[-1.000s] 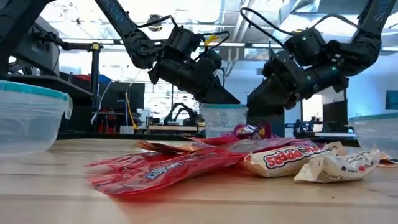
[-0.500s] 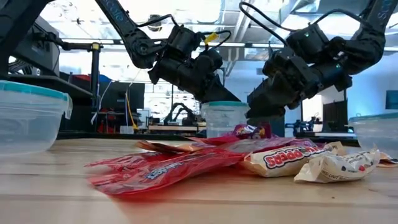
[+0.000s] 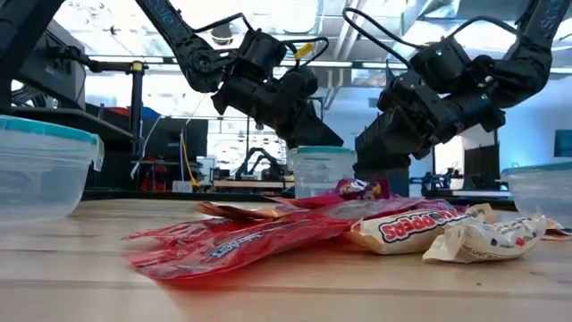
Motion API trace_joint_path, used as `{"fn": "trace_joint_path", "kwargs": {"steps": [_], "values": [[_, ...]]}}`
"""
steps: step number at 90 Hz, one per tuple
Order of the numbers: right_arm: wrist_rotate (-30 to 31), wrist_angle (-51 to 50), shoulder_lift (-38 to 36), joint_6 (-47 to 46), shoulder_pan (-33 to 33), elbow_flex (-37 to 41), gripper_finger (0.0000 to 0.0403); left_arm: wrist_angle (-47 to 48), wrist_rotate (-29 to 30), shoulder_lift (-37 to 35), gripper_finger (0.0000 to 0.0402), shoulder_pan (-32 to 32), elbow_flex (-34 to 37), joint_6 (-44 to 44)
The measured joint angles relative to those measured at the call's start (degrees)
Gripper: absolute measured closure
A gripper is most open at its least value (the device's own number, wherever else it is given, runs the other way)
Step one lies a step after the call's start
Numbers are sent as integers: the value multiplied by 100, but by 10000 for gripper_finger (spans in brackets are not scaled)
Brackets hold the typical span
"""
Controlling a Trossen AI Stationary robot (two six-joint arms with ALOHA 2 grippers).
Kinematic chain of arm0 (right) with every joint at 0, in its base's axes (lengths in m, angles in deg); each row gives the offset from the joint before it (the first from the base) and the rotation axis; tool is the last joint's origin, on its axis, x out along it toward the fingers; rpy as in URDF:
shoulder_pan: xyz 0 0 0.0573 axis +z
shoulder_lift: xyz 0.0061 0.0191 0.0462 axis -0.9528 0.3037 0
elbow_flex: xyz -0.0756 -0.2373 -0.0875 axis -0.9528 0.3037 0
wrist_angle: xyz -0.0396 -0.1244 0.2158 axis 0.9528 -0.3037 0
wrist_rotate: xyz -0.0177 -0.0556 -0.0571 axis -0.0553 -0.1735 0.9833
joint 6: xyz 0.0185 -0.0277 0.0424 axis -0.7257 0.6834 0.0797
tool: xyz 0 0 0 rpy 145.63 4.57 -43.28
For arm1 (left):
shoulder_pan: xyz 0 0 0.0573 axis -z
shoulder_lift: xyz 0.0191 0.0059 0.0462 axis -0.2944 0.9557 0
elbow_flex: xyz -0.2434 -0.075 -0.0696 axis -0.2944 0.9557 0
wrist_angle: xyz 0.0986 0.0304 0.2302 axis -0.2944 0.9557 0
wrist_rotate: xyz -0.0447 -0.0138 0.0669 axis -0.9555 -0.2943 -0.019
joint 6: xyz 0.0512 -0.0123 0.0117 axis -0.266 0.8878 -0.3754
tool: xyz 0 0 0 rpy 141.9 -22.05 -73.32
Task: Sort candy
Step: Open the small circular transparent bin
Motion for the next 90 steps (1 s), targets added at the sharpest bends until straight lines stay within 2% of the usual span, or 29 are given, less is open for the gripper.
{"fn": "trace_joint_path", "kwargs": {"steps": [27,51,65,76,90], "values": [[113,280,39,199,-76,2,182,164,119,52,402,-11,-7,-472],[67,-54,160,70,-45,-315,182,194,102,52,402,-17,-7,-464],[-904,52,596,-427,-117,-577,183,229,80,52,402,-10,-7,-459],[-1909,741,922,-987,-304,-629,193,345,70,50,402,-9,-13,-462],[-2229,1019,864,-1139,-547,-629,207,483,121,48,402,-11,-13,-464]]}}
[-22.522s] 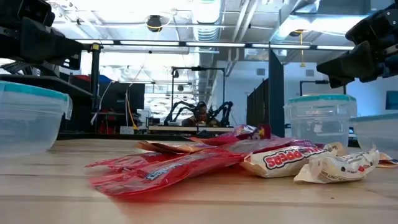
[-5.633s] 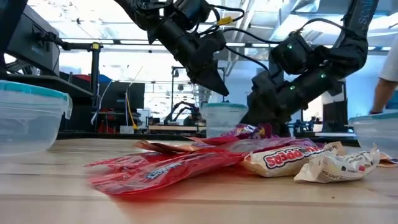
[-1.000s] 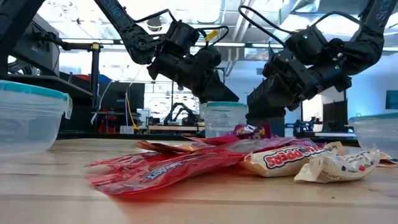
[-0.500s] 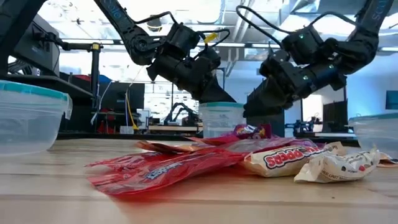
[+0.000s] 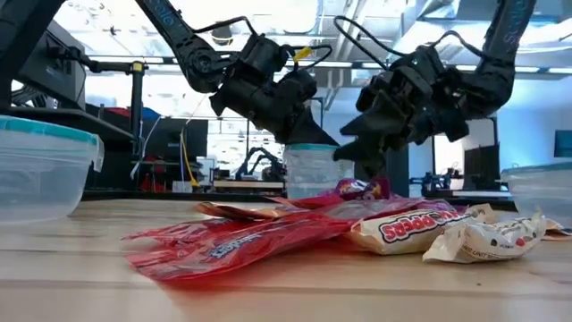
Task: Sort candy
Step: Open the small circular transparent bin
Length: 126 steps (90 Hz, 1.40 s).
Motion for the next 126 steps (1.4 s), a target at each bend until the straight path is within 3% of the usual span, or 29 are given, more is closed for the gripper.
{"fn": "trace_joint_path", "kwargs": {"steps": [15,25,41,61,80,101,111,126], "values": [[-411,18,-271,-34,-50,-11,216,32,-3,0,401,2,0,-87],[-416,-658,-529,218,-25,-20,220,0,-1,-3,402,0,0,-93],[8,-1732,-1104,704,85,-9,227,-10,11,-70,402,25,-30,31],[1240,-2780,-2118,1297,427,-11,234,349,36,-171,402,164,-483,19],[1797,-3028,-2601,1380,626,-9,235,1692,665,-613,402,301,-1037,-400],[2145,-2604,-2432,1407,768,-1,235,3370,1685,-1434,402,454,-1226,-737],[2390,-1958,-2114,1426,828,-5,235,3615,1825,-1897,402,437,-861,-663],[2965,-1981,-1388,1741,710,-457,238,2355,1834,-2499,402,176,549,-68]]}}
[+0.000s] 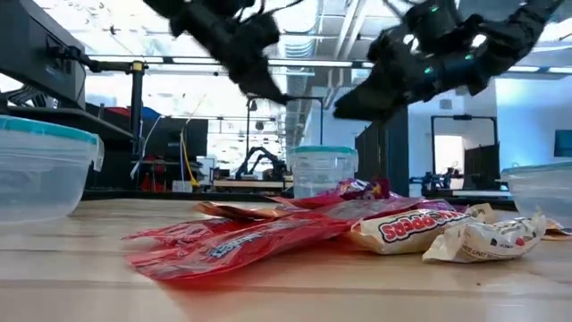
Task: Sort candy
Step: Open the small circular transparent bin
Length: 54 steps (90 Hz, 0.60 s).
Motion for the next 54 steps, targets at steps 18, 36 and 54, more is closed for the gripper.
{"fn": "trace_joint_path", "kwargs": {"steps": [18,36,54], "values": [[-19,-177,998,23,-277,-692,297,-1445,-152,59,402,-237,1182,649],[-185,-292,1265,-170,-283,-944,355,-1732,-151,329,402,-397,1298,630],[-176,-774,919,-103,-198,-950,373,-2779,-339,1088,402,-644,1171,659]]}}
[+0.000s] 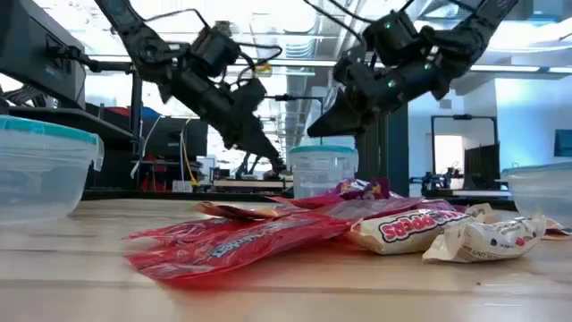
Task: Sort candy
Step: Open the small circular transparent bin
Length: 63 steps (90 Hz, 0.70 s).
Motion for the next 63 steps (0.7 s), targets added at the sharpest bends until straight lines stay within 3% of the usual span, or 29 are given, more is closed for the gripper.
{"fn": "trace_joint_path", "kwargs": {"steps": [15,26,63], "values": [[10,-191,15,-79,-33,11,387,-104,-475,712,402,-62,-394,45],[-3,-332,11,-83,-20,8,392,-120,-866,808,402,73,-496,174],[135,-579,7,120,-259,6,394,109,-827,747,402,1114,-499,399]]}}
